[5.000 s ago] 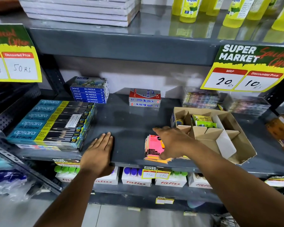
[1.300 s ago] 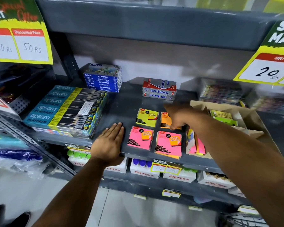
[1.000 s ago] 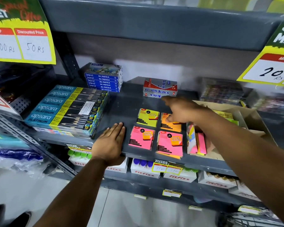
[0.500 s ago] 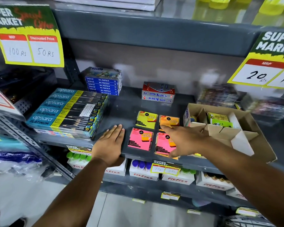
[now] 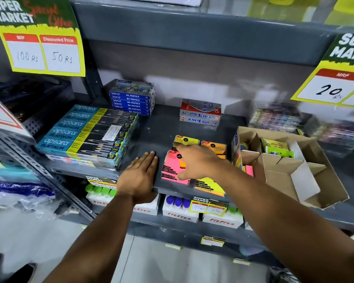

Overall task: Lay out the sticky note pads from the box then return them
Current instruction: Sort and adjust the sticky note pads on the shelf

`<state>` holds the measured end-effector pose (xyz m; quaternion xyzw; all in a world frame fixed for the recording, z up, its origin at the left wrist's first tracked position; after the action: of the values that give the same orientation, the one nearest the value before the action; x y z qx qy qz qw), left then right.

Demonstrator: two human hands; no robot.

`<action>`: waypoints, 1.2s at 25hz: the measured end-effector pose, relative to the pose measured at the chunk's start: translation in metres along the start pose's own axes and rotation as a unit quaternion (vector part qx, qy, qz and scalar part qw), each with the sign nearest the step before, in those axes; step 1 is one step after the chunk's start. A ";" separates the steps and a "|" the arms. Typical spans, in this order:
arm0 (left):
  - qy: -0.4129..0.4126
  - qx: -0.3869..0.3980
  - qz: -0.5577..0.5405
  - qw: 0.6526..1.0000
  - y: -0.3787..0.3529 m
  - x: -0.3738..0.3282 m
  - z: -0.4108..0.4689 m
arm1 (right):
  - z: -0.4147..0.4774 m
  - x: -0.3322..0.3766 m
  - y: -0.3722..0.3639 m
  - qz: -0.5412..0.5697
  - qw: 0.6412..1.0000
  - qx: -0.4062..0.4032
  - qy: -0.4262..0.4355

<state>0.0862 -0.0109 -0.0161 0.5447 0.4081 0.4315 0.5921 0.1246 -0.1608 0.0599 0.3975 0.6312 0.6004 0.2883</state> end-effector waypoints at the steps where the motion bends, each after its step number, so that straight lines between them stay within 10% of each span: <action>1: -0.001 -0.001 -0.001 1.000 0.000 0.000 0.000 | 0.003 0.000 -0.005 0.000 1.000 0.005 -0.004; 30: 0.002 -0.002 0.002 1.000 -0.002 0.000 0.002 | 0.004 0.012 -0.013 -0.028 0.999 -0.012 0.014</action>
<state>0.0880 -0.0109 -0.0177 0.5431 0.4078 0.4345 0.5915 0.1195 -0.1483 0.0482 0.3679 0.6388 0.6051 0.3009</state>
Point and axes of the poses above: each hand's wrist, its own z-axis towards the middle knuckle, its own y-axis out of the back of the hand, x = y × z, the point moved 7 cm from there along z, towards the middle knuckle
